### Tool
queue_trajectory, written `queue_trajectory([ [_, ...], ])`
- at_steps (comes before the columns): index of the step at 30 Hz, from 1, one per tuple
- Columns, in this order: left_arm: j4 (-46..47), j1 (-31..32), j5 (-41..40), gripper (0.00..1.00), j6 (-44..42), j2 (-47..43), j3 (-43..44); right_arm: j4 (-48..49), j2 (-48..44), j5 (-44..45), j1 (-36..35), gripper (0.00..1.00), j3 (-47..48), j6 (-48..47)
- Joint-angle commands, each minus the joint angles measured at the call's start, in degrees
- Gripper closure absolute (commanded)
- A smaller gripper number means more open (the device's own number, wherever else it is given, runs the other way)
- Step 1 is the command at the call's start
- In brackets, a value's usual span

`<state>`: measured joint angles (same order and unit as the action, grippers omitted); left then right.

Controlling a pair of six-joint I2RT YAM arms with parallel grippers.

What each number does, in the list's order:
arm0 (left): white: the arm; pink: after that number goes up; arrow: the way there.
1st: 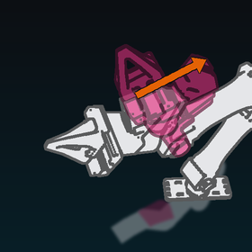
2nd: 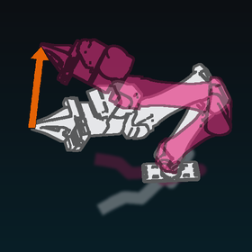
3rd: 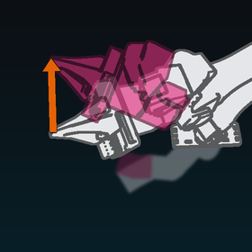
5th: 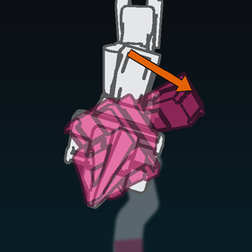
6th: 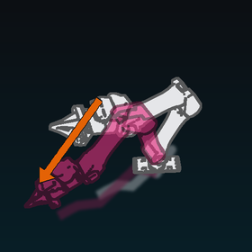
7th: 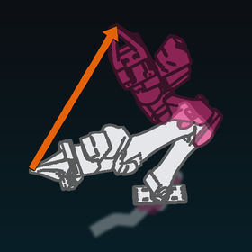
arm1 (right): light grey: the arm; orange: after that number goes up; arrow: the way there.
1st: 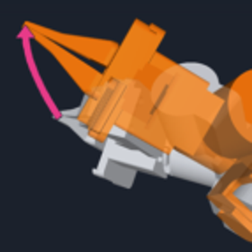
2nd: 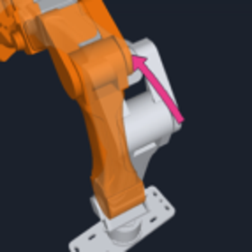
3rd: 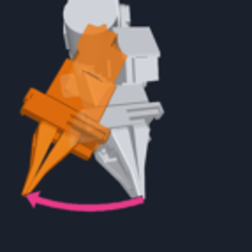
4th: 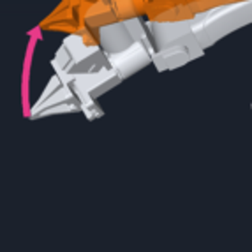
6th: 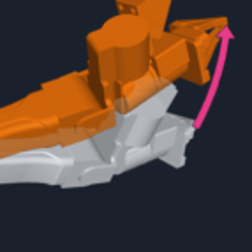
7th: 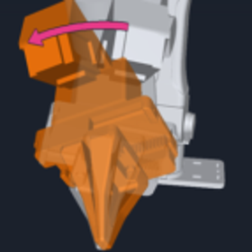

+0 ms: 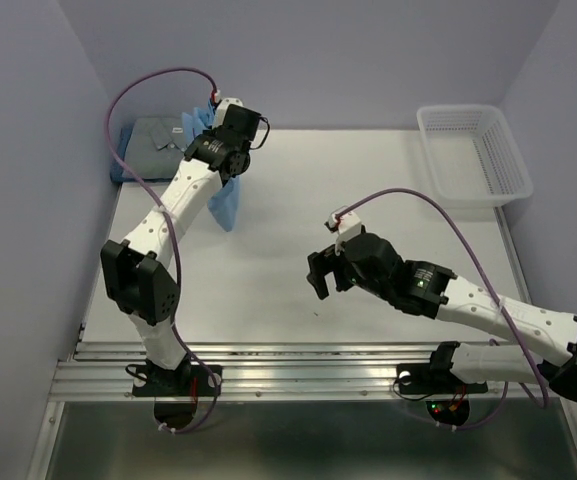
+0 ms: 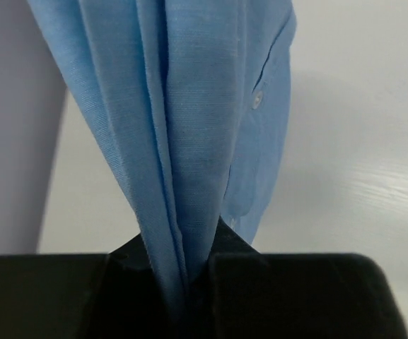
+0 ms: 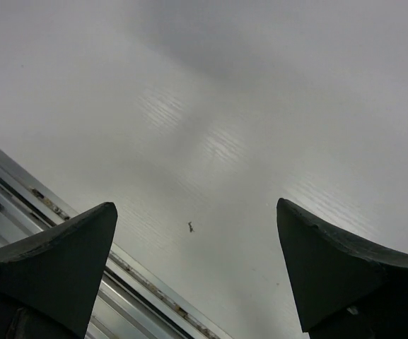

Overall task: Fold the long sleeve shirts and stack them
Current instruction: Neatly place the folded shirt to the corner

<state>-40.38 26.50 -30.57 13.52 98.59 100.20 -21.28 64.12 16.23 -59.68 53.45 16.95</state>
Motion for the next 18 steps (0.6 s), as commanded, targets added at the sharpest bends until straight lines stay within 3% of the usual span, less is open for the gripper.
queue_trajectory([
  [1, -11.2, -1.1, -23.98, 1.0, -7.01, 3.97, 8.07, -2.8, -3.03, 7.76, -0.26, 0.0, -2.12, 1.68],
  [3, -18.4, -1.71, -31.63, 1.0, -5.35, 7.91, 12.72, -2.89, -3.3, 8.55, -0.26, 0.0, -2.91, 2.03],
  [10, -16.22, -7.51, -32.89, 1.0, -7.28, 10.22, 9.84, -3.5, -4.7, 8.29, -0.26, 0.0, -4.32, 2.48],
  [15, -14.82, -17.16, -30.34, 1.0, -7.72, 9.61, 9.75, -5.0, -4.97, 8.47, -0.26, 0.0, -4.49, 1.6],
  [18, -13.93, -17.98, -30.6, 1.0, -7.81, 9.78, 7.55, -5.18, -4.88, 8.91, -0.26, 0.0, -4.58, 0.63],
])
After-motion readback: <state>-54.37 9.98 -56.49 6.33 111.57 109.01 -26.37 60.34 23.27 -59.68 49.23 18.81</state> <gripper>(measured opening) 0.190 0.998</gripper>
